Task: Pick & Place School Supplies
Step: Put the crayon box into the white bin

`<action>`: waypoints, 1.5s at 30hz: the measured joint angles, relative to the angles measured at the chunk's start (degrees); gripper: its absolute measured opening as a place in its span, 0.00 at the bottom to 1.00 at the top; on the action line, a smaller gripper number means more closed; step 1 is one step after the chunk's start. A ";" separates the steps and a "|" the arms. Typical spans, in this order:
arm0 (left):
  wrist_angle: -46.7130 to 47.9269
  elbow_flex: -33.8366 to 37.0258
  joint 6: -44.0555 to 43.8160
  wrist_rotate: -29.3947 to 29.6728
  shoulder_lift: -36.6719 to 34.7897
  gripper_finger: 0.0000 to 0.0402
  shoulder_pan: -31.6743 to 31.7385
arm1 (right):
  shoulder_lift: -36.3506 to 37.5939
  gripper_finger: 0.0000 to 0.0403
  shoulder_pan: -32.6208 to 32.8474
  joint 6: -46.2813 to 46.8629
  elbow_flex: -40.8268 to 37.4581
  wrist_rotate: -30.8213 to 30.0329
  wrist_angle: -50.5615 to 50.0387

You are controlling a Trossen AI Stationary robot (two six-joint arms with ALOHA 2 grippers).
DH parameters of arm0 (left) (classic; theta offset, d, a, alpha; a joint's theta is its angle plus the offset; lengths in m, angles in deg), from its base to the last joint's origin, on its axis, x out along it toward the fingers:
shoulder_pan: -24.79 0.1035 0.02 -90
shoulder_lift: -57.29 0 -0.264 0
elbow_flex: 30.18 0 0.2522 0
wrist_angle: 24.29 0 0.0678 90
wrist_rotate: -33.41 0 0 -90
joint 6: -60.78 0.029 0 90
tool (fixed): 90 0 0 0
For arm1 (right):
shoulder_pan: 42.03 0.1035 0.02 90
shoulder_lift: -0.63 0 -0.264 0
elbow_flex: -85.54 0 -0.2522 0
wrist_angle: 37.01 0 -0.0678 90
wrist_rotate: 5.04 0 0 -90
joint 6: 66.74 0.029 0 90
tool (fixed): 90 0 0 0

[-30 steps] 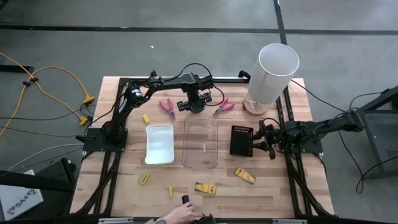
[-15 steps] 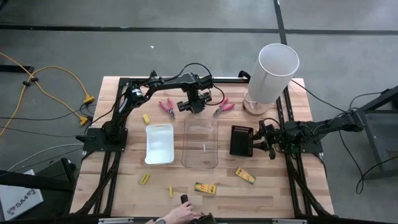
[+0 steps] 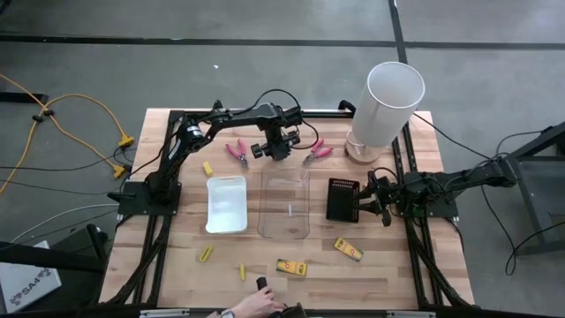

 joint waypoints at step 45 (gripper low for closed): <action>-0.11 0.04 -3.92 2.69 -0.04 0.37 -0.52 | -0.02 0.34 -0.01 0.01 -0.01 0.00 0.00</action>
